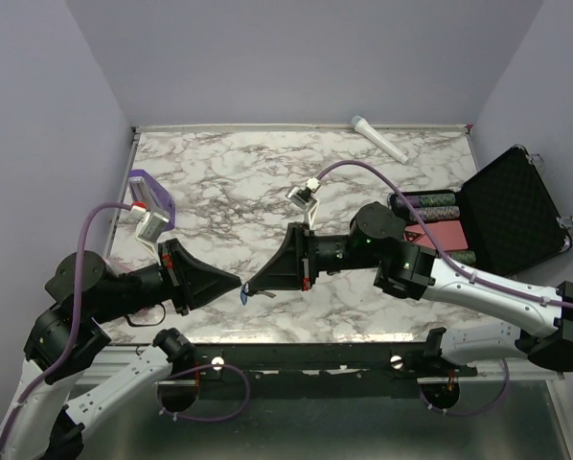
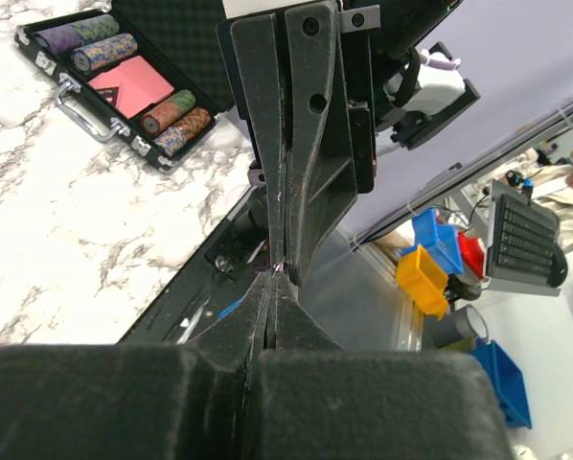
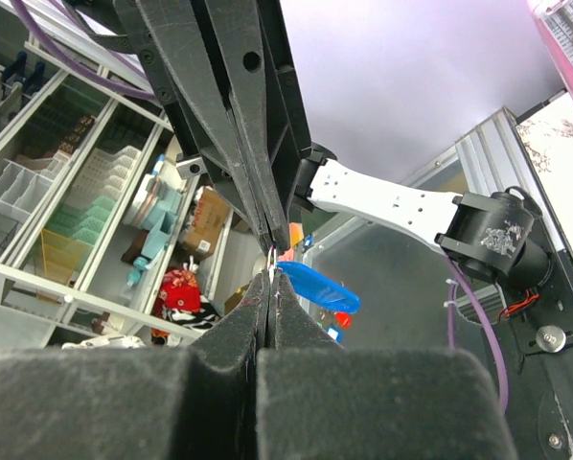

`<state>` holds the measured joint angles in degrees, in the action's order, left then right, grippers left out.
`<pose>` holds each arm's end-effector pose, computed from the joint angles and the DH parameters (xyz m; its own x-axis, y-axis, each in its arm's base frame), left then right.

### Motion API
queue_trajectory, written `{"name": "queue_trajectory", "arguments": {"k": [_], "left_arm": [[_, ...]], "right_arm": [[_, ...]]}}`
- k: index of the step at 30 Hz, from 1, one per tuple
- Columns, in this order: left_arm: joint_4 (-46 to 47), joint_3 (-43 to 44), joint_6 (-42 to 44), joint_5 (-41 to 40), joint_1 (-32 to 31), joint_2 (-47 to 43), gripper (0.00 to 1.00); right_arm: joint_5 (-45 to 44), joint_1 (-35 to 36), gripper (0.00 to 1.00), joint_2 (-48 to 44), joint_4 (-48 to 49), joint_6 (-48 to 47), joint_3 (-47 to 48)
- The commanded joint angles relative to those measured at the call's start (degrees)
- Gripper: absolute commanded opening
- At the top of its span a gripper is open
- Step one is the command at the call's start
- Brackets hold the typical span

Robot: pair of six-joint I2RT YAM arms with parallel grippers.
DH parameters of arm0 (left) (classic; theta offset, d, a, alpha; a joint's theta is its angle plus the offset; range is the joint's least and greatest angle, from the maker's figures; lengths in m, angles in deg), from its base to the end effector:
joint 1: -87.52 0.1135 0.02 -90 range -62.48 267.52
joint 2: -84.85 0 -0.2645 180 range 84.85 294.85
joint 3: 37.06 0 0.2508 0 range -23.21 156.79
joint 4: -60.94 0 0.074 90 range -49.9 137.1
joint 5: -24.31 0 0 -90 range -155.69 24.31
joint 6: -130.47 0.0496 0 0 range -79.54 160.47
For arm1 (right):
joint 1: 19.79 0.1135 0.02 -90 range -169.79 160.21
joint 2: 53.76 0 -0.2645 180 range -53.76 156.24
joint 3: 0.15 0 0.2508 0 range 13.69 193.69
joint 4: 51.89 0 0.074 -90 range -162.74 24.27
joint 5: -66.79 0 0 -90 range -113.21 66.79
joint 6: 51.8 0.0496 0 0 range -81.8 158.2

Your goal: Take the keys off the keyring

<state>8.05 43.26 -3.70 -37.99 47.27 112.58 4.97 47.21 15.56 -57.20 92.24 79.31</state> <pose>0.0280 -0.0539 0.4352 -0.6487 -0.2592 -0.7156 0.6620 0.2716 -0.6985 0.0921 0.2768 0.4150 -0.7863 -0.0263 -0.6173 -0.6111 -0.1148 0.7832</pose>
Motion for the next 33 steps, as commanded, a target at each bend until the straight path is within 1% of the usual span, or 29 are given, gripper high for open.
{"name": "queue_trajectory", "arguments": {"k": [1, 9, 16, 21, 27, 33], "left_arm": [[-5.8, 3.1, 5.7, 1.6, -0.1, 1.7, 0.0], [-6.1, 3.5, 7.2, 2.3, -0.1, 2.8, 0.0], [-7.8, 5.5, 10.8, 3.5, -0.2, 5.0, 0.0], [-7.2, 6.0, 13.4, 8.5, -0.1, 6.2, 0.0], [-9.0, 7.7, 17.6, 15.1, -0.2, 8.3, 0.0], [-8.2, 6.2, 19.2, 21.7, -0.2, 10.2, 0.0]], "right_arm": [[2.5, 0.0, 0.01, 0.9, 1.0, 0.8, 1.1], [3.8, 0.1, 0.01, 2.0, 1.8, 1.3, 1.7], [5.6, 0.3, 0.01, 3.7, 2.0, 1.6, 2.5], [6.5, 0.6, 0.01, 4.2, 2.0, 1.5, 3.4], [8.8, 0.7, 0.01, 5.1, 0.6, 0.2, 4.3], [10.9, 0.7, 0.01, 6.0, -2.8, -2.9, 6.5]]}}
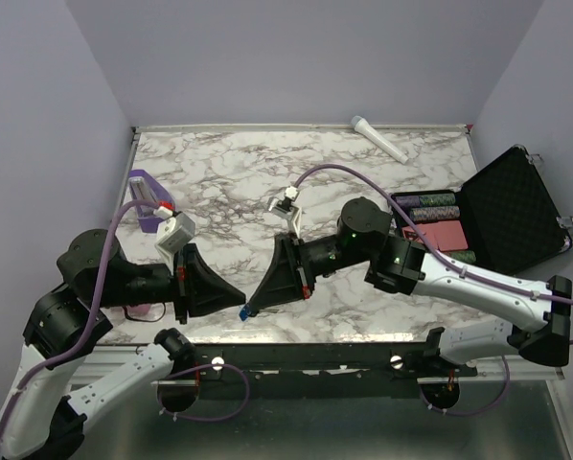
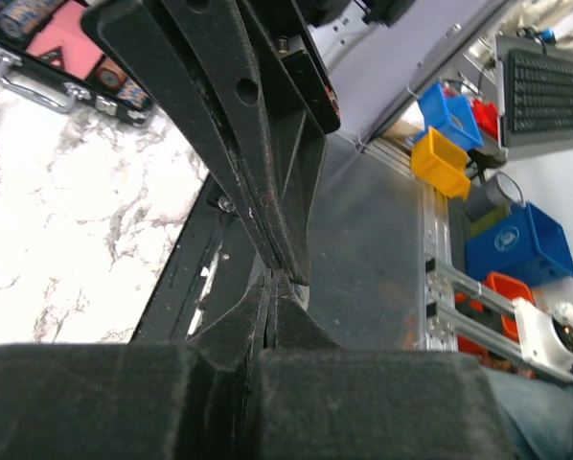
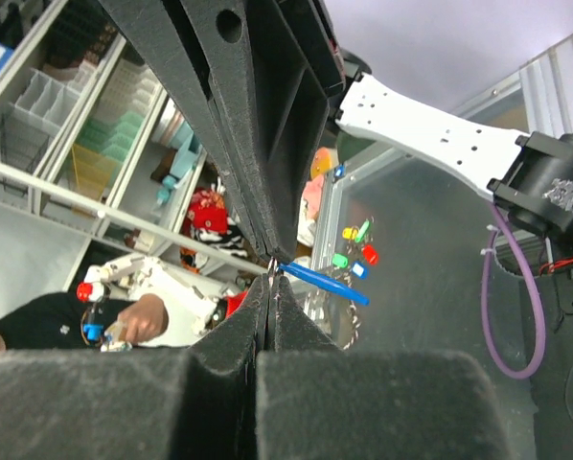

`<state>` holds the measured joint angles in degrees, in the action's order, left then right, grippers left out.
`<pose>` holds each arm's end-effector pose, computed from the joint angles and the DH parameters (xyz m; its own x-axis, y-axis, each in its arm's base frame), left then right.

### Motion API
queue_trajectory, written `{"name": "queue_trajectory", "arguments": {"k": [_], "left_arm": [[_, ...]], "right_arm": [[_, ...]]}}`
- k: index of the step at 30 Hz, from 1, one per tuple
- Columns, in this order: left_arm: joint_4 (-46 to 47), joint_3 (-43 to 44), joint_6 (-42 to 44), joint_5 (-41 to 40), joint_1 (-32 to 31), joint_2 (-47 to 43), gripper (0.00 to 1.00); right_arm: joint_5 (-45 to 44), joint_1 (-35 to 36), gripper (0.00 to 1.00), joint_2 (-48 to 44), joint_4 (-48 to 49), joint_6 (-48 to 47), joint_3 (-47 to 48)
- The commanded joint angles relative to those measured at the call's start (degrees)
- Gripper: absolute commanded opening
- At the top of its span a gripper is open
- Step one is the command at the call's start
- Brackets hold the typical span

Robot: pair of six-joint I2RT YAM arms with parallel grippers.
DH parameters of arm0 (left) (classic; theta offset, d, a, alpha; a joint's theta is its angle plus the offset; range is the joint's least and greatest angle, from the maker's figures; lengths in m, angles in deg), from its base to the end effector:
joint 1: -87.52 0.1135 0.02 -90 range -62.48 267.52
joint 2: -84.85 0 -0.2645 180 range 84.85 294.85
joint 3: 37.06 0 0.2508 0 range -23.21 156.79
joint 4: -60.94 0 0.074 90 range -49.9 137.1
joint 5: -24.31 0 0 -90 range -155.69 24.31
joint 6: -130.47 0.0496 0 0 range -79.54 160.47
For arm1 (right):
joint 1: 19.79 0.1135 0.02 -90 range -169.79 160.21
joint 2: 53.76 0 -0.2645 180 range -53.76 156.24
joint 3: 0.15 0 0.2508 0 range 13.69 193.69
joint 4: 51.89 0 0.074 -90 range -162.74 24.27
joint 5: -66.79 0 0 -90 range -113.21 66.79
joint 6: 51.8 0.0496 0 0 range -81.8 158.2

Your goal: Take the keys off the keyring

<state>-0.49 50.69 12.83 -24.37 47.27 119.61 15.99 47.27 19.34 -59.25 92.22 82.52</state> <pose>0.0275 -0.0662 0.4482 -0.5556 0.0139 -0.8313 0.8195 0.1780 -0.5447 0.0891 0.2910 0.4126 -0.7679 -0.2054 -0.6068 -0.5761 -0.1930 0.7943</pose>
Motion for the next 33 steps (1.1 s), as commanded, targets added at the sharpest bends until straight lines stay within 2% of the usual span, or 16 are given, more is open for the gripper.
{"name": "queue_trajectory", "arguments": {"k": [1, 12, 26, 29, 30, 31, 33], "left_arm": [[0.0, -1.4, 2.9, 9.0, -0.4, 3.4, 0.0], [-0.4, -1.5, 4.4, 12.1, -4.9, 7.2, 0.0], [-4.4, 2.1, 8.0, 8.3, -11.2, 11.6, 0.0], [-5.0, 3.8, 7.4, 3.9, -11.2, 12.0, 0.0], [-5.7, 4.9, 7.0, 1.6, -11.1, 12.0, 0.03], [-6.6, 6.1, 6.6, -1.5, -11.3, 12.1, 0.13], [-8.2, 8.3, 5.1, -7.5, -11.2, 12.1, 0.26]], "right_arm": [[0.1, 0.6, 0.01, 2.4, -1.5, -3.3, 3.8], [2.7, 0.6, 0.01, 5.7, -5.2, -5.9, 7.4], [5.4, 0.6, 0.01, 7.0, -8.0, -6.7, 8.4], [5.1, 0.6, 0.01, 6.3, -8.1, -6.8, 7.5], [4.8, 0.6, 0.01, 5.7, -8.1, -6.7, 6.8], [4.7, 0.7, 0.01, 5.2, -8.1, -6.7, 6.2], [4.0, 0.6, 0.01, 3.8, -8.1, -6.6, 4.6]]}}
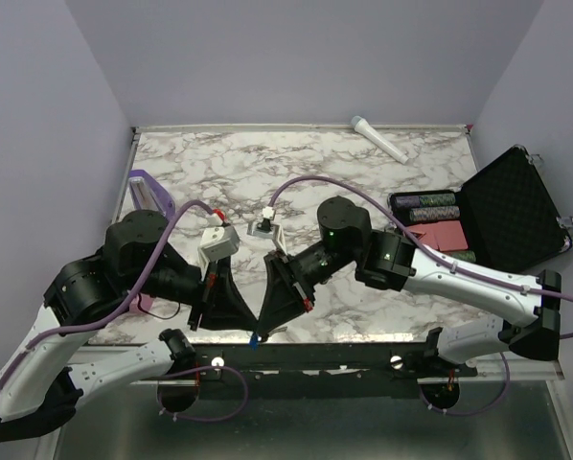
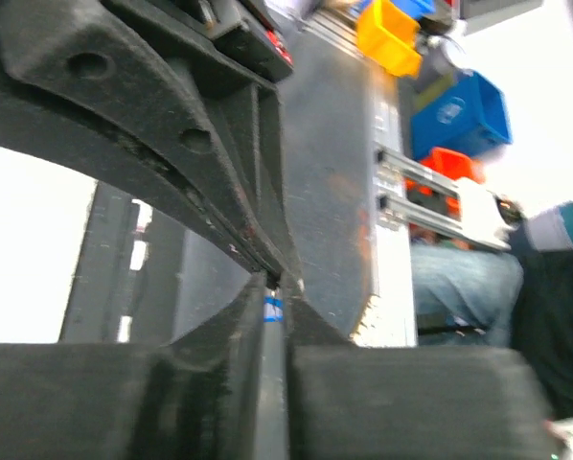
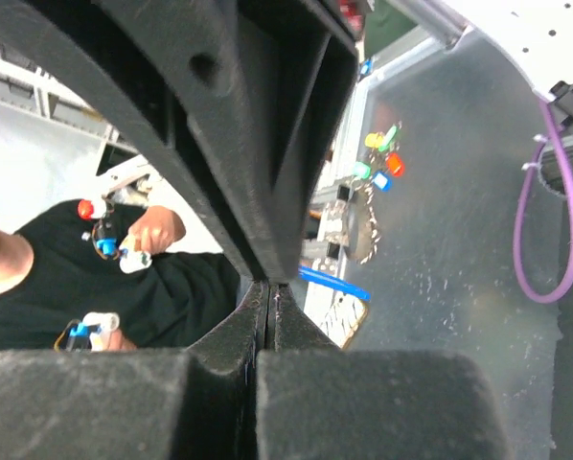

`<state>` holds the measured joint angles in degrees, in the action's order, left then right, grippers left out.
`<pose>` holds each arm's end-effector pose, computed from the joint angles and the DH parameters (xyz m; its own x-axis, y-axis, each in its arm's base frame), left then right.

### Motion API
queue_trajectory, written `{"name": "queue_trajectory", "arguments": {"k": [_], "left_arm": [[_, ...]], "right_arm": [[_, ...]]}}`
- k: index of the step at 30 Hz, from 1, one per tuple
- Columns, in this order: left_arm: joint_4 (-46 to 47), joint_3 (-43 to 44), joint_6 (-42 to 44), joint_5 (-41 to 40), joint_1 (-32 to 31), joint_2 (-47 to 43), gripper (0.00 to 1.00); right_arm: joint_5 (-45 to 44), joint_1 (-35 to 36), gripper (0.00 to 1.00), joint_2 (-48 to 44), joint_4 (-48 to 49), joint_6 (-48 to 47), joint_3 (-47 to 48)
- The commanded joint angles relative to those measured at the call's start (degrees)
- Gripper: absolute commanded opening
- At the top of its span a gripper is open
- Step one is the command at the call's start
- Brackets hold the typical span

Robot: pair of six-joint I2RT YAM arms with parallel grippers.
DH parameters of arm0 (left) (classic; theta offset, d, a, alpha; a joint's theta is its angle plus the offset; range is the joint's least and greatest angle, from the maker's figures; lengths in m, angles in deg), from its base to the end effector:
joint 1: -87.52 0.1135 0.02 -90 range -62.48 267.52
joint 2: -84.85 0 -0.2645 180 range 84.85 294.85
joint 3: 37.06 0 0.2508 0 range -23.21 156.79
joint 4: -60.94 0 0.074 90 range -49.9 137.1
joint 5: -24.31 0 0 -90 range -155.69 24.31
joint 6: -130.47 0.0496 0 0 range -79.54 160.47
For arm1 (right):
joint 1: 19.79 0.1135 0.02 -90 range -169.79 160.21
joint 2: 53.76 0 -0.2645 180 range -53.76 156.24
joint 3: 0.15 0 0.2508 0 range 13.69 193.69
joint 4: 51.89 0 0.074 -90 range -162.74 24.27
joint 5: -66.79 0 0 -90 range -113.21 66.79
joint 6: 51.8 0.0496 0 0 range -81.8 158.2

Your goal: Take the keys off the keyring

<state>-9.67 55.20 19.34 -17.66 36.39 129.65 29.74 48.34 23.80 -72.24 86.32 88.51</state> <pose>0.0343 -0.1013 0.4425 -0.5725 0.3261 -0.7523 0.7969 0.0053 -0.6041 0.0794 0.3040 0.4034 -0.6748 -0.4768 -0.5634 -0.5246 -0.2271 0.8205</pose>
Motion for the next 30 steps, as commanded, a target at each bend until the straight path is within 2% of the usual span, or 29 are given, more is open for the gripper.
{"name": "queue_trajectory", "arguments": {"k": [1, 4, 11, 13, 15, 18, 19, 22, 25, 27, 30], "left_arm": [[0.0, 5.2, -2.4, -17.1, -0.2, 2.3, 0.35], [0.4, 6.5, -5.5, -22.1, -0.2, 1.9, 0.45], [2.6, 8.1, -11.0, -30.7, -0.3, -0.6, 0.61], [2.3, 8.8, -13.4, -35.9, -0.3, -2.2, 0.67], [4.3, 6.6, -16.6, -41.4, -0.2, -6.1, 0.76], [13.2, -1.1, -20.3, -42.1, -0.3, -13.7, 0.9], [15.4, -3.9, -21.8, -42.6, -0.4, -15.9, 0.92], [20.5, -9.4, -24.1, -43.0, -0.2, -20.2, 0.95], [24.6, -12.7, -25.5, -40.9, -0.3, -21.9, 0.95], [26.4, -13.5, -26.0, -39.5, -0.2, -21.9, 0.93], [28.0, -13.9, -26.0, -37.8, -0.3, -21.4, 0.85]], "right_arm": [[-10.2, -0.5, 0.01, -1.4, 4.9, -0.7, -2.2], [-11.3, -0.5, 0.01, -2.8, 4.7, -0.7, -3.9], [-14.8, -0.5, 0.01, -4.9, 4.8, -1.2, -5.1], [-17.3, -0.5, 0.01, -6.1, 5.0, -1.1, -5.9], [-22.1, -0.4, 0.01, -7.6, 4.1, -0.9, -6.2], [-28.3, -0.5, 0.01, -9.0, 3.5, -0.3, -6.2], [-29.0, -0.5, 0.01, -9.4, 4.0, -0.2, -6.2], [-30.2, -0.5, 0.01, -10.1, 5.9, -0.1, -6.4], [-30.3, -0.5, 0.01, -11.0, 11.9, 0.0, -7.6], [-29.8, -0.4, 0.01, -11.6, 14.8, 0.0, -8.2], [-28.7, -0.4, 0.01, -11.6, 17.6, 0.4, -7.9]]}}
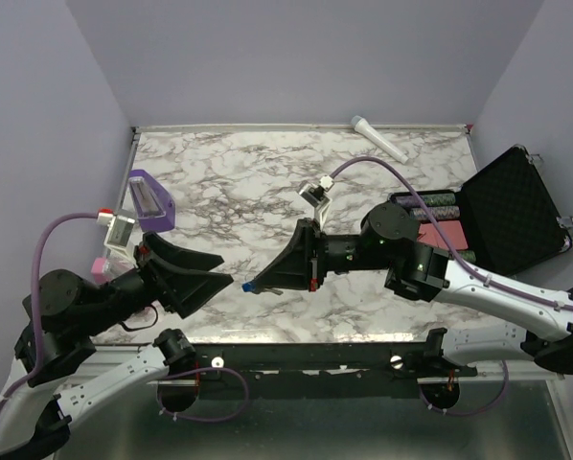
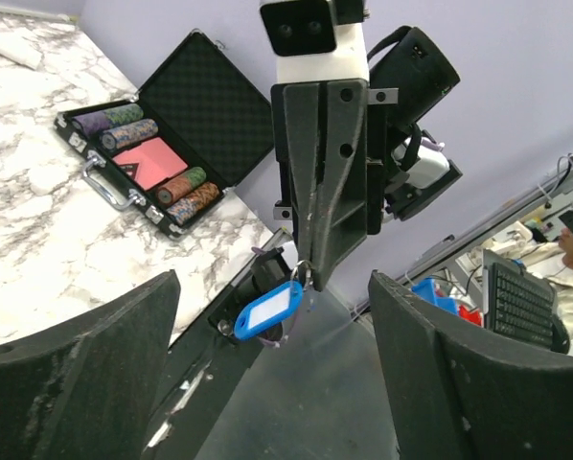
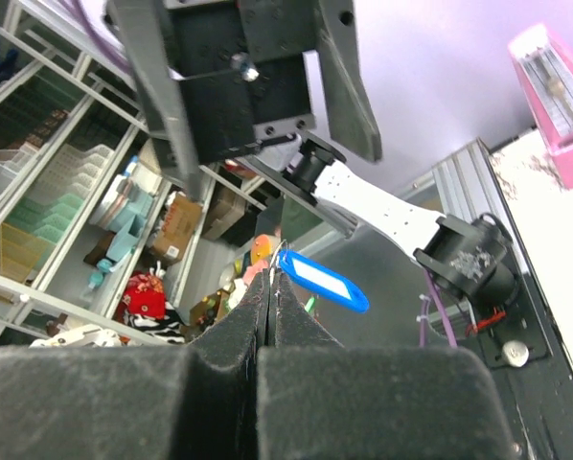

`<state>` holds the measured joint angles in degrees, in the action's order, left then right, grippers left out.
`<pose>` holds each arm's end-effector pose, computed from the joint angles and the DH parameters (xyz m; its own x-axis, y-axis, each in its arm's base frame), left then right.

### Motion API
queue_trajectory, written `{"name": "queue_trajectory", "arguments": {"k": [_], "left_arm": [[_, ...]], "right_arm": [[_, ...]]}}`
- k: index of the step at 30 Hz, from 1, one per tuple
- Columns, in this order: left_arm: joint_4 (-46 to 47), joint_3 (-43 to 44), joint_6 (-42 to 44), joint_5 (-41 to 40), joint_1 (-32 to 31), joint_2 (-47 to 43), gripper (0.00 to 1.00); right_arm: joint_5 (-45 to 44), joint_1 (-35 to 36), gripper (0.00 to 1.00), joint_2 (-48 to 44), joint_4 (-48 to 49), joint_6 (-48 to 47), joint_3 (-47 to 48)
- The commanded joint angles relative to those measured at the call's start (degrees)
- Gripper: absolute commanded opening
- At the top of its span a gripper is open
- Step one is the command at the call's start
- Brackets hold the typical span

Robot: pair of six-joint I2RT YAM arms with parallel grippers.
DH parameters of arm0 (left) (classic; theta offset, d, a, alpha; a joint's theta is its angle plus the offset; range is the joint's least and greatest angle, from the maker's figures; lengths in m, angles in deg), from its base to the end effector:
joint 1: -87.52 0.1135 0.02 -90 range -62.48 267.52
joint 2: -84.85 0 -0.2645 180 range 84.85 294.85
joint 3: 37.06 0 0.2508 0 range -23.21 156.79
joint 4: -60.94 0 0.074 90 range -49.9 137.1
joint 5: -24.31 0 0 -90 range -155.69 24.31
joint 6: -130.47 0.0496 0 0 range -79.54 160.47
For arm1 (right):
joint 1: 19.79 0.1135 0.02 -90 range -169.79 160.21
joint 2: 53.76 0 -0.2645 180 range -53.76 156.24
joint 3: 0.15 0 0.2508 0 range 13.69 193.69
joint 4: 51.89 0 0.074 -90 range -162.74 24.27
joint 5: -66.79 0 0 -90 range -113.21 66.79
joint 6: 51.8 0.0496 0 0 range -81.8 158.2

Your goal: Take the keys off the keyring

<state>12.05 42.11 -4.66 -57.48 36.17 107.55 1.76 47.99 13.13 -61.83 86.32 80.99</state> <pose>0.0173 -0.0330 0.4409 -0.5523 -0.4324 -0.7127 0.6661 0.2851 -0.6892 0.0857 0.2652 0.4275 -0.7244 0.0115 -0.6893 -0.6877 -0.0831 0.7213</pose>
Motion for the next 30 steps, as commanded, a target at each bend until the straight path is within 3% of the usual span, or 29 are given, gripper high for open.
{"name": "queue_trajectory", "arguments": {"k": [1, 14, 21, 30], "left_arm": [[7.2, -1.1, -2.0, 2.9, 0.0, 0.7, 0.84], [12.0, -2.6, -1.3, 11.6, -0.1, 3.7, 0.69], [12.1, -2.7, -1.2, 13.8, 0.0, 4.5, 0.52], [11.2, -2.6, -0.8, 16.0, -0.2, 5.2, 0.38]], "right_arm": [[0.0, -0.1, 0.01, -0.7, 7.7, 0.5, 0.0], [1.7, -0.1, 0.01, -0.1, 8.9, 1.4, 0.8], [1.5, -0.1, 0.01, 0.0, 9.5, 1.7, 0.9], [1.0, -0.2, 0.01, 0.4, 9.3, 1.6, 1.6]]}}
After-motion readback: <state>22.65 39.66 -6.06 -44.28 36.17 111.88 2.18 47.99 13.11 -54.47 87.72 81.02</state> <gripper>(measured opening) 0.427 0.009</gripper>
